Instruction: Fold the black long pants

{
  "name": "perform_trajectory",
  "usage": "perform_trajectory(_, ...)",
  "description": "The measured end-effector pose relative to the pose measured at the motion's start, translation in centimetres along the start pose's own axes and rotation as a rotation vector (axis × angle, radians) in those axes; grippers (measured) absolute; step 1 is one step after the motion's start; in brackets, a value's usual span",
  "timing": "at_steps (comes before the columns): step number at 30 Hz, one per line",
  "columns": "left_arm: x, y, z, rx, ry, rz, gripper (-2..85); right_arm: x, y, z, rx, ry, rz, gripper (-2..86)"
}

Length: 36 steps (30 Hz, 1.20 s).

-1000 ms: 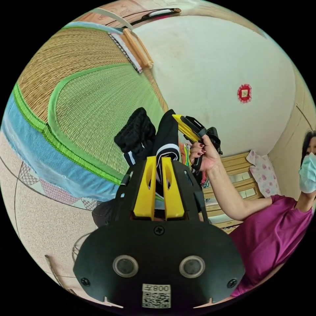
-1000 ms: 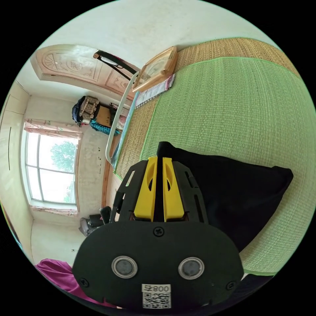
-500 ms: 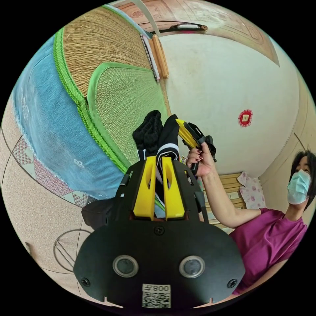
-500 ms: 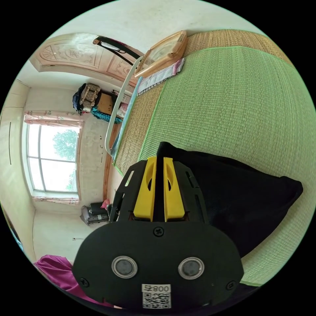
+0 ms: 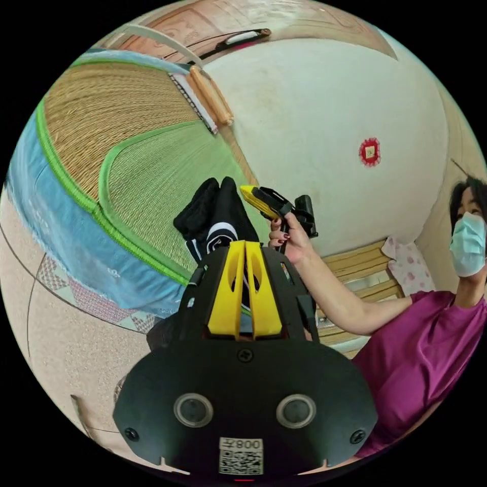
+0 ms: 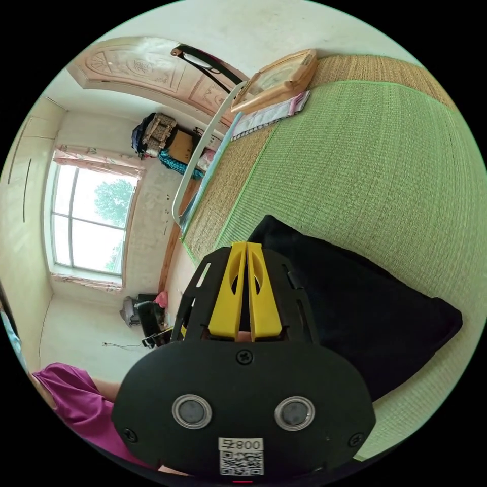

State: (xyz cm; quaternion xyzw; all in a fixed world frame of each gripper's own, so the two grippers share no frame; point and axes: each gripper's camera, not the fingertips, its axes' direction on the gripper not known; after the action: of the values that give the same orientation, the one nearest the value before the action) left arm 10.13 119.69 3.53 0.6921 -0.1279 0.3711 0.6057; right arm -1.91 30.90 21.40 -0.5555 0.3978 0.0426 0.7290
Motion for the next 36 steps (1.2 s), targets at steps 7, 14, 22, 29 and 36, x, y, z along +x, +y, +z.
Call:
perform_trajectory(7, 3.0, -1.6, 5.5, -0.152, -0.394, 0.140, 0.0, -3.0, -2.3, 3.6, -0.147, 0.244, -0.108, 0.1)
perform_trajectory(14, 3.9, -0.1, 7.2, -0.157, -0.379, 0.136, 0.0, -6.2, -0.8, 4.4, -0.096, 0.376, -0.268, 0.1)
perform_trajectory(22, 9.1, -0.4, 7.6, -0.128, -0.372, 0.182, 0.0, -6.6, -0.6, -0.8, -0.060, 0.288, -0.262, 0.2)
perform_trajectory(29, 9.7, -0.6, 11.1, -0.211, -0.447, 0.188, 0.1, 0.6, 4.9, -7.2, 0.010, 0.330, -0.072, 0.2)
perform_trajectory(36, 12.2, -0.7, 12.3, -0.218, -0.473, 0.192, 0.0, 5.8, 6.2, -5.5, -0.057, 0.371, 0.020, 0.1)
